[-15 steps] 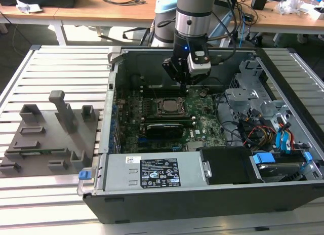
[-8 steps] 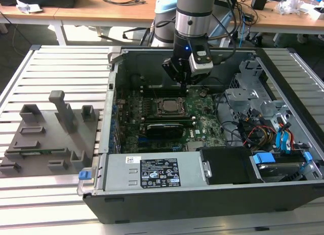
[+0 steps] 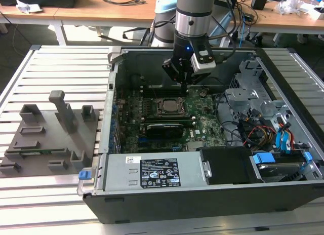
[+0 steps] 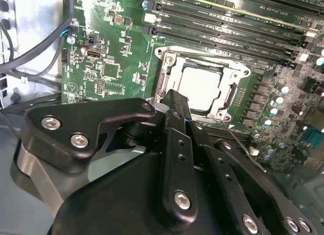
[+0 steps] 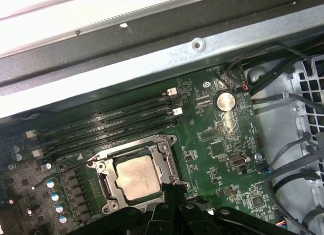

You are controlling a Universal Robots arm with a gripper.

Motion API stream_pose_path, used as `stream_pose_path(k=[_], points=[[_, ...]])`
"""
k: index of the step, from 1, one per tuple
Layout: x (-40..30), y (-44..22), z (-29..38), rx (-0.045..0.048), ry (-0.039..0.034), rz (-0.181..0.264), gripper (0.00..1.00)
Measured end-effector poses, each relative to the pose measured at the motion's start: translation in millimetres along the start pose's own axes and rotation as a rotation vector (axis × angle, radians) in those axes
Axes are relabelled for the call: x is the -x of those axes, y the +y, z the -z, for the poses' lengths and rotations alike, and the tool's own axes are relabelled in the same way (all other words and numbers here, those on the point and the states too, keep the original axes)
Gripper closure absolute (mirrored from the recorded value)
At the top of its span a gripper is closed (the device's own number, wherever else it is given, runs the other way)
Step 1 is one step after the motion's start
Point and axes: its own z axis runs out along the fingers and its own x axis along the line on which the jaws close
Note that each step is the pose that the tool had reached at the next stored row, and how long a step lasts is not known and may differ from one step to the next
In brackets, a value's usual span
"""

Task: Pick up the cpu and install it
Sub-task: 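Install the first cpu locking lever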

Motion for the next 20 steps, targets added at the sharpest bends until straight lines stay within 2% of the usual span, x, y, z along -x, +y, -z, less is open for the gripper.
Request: stream_pose_path(k=[20], points=[[0.0,0.0,0.0,0.0065,-0.0088,0.143,0.89]])
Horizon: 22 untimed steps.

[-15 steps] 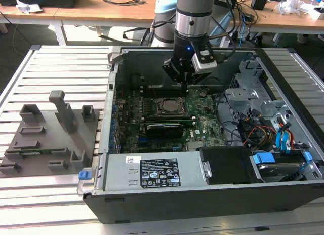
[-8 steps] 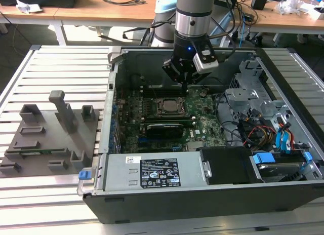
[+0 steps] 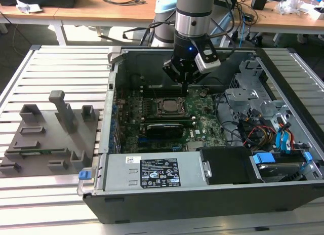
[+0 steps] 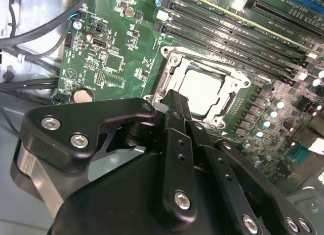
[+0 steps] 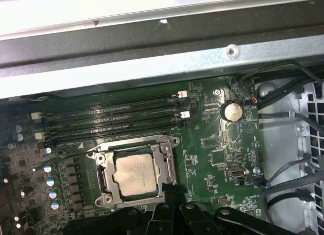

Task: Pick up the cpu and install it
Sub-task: 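Install the first cpu locking lever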

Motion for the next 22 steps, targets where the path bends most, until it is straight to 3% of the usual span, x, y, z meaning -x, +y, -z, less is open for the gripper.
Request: stream_pose_path(k=[12,22], points=[[0.0,0.0,0.0,0.0047,-0.0063,0.100,0.89],[0.1,0.0,0.0,0.0074,-0.0099,0.159,0.89]])
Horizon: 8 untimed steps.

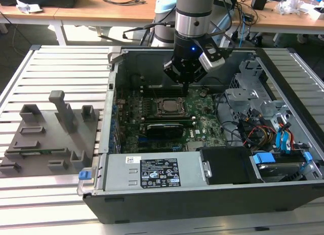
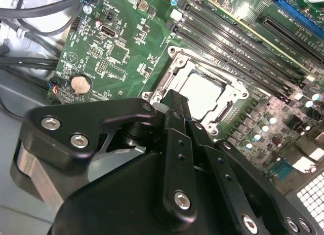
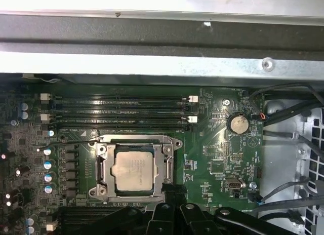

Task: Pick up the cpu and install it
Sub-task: 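Install the first cpu locking lever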

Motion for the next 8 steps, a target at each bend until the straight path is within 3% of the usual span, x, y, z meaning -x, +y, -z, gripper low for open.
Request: stream_pose_path(k=[8], points=[[0.0,0.0,0.0,0.0016,-0.0021,0.033,0.89]])
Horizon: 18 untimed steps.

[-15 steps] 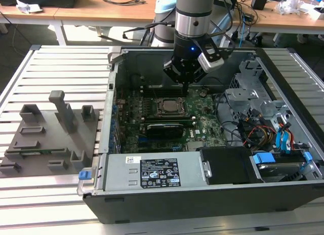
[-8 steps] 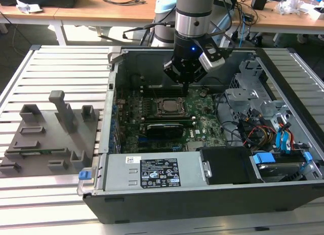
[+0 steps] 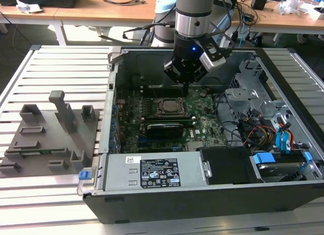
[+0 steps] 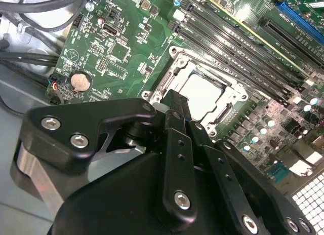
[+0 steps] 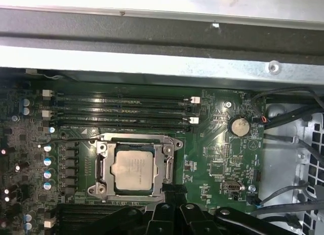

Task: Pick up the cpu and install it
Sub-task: 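Install the first cpu locking lever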

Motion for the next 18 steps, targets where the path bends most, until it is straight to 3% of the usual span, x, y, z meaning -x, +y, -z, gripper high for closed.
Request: stream_pose_path(k=[8,9,11,13,14,17,18], points=[[0.0,0.0,0.0,0.0010,-0.0011,0.018,0.89],[-0.1,-0.1,0.1,0.0044,-0.0011,0.014,0.89],[0.0,0.0,0.0,0.0200,-0.0016,0.009,0.89],[0.0,0.0,0.0,0.0216,0.0000,0.009,0.89],[0.3,0.0,-0.1,0.0223,0.0090,0.010,0.89],[0.6,0.0,-0.2,0.0239,0.0466,0.012,0.89],[0.6,-0.1,-0.2,0.0240,0.0516,0.012,0.89]])
